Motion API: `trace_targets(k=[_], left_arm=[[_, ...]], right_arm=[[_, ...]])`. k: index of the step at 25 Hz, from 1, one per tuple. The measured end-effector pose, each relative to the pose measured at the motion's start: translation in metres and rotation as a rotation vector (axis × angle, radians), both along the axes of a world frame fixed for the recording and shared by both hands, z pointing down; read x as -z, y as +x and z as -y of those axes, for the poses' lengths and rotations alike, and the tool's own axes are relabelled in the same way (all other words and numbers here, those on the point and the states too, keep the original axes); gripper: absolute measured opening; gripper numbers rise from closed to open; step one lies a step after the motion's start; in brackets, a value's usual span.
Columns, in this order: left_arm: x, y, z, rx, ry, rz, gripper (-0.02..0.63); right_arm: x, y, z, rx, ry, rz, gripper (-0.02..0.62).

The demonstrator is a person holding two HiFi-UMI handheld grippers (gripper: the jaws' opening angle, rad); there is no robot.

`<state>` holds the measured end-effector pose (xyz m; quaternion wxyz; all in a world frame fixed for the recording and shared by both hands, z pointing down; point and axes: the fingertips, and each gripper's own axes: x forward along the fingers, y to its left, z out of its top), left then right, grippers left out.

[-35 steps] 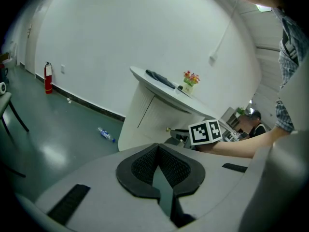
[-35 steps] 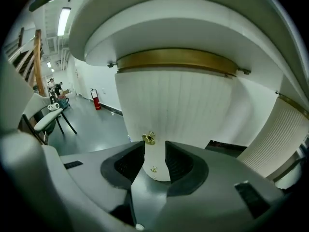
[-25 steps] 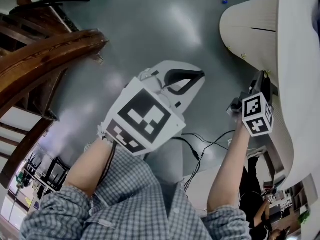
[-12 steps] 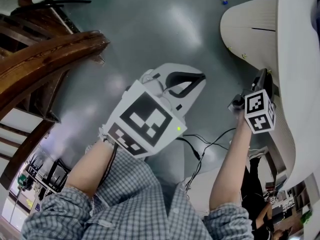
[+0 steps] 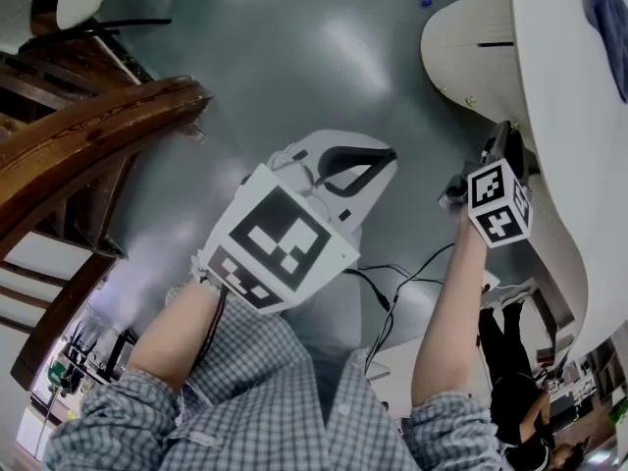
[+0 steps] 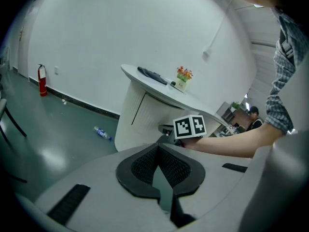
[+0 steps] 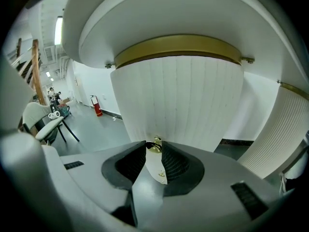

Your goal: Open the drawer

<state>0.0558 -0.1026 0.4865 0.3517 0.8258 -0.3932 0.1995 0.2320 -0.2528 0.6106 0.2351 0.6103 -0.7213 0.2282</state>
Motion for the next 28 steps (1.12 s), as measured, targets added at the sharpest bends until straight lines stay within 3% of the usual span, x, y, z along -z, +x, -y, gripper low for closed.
trace_targets(k=[28], left_arm=[[0.013, 0.029, -0.031, -0.132, 0.002, -0.001, 0.003]], right_arm=[[-0.007, -0.037, -0.15, 0.027, -0.122, 0.025, 0.098]])
